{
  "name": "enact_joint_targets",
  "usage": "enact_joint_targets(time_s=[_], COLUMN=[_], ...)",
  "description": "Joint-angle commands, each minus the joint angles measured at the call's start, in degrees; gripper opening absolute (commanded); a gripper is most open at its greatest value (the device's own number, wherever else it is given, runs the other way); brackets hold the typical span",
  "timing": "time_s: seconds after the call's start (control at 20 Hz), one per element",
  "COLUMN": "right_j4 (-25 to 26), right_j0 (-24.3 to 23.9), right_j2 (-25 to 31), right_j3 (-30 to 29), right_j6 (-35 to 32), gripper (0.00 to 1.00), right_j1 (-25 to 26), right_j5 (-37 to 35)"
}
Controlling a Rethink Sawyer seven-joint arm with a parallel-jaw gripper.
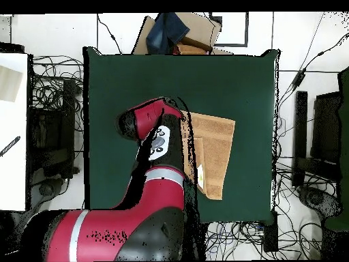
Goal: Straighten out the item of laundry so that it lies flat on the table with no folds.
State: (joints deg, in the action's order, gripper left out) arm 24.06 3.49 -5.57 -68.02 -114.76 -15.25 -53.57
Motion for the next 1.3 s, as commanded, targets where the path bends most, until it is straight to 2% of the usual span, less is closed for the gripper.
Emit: enact_joint_targets(time_s=[0.05,0.4,0.8,1.3], right_j4=[1.43,1.47,2.48,2.90], right_j0=[-0.96,-1.36,0.07,0.45], right_j2=[5.76,6.41,4.47,4.05], right_j3=[-3.49,-3.14,-0.84,0.32], right_j6=[3.96,5.16,5.16,5.93], gripper=[1.00,1.00,1.00,1.00], right_j1=[1.43,1.68,2.39,3.47], right_j5=[3.86,3.58,-1.25,-3.23])
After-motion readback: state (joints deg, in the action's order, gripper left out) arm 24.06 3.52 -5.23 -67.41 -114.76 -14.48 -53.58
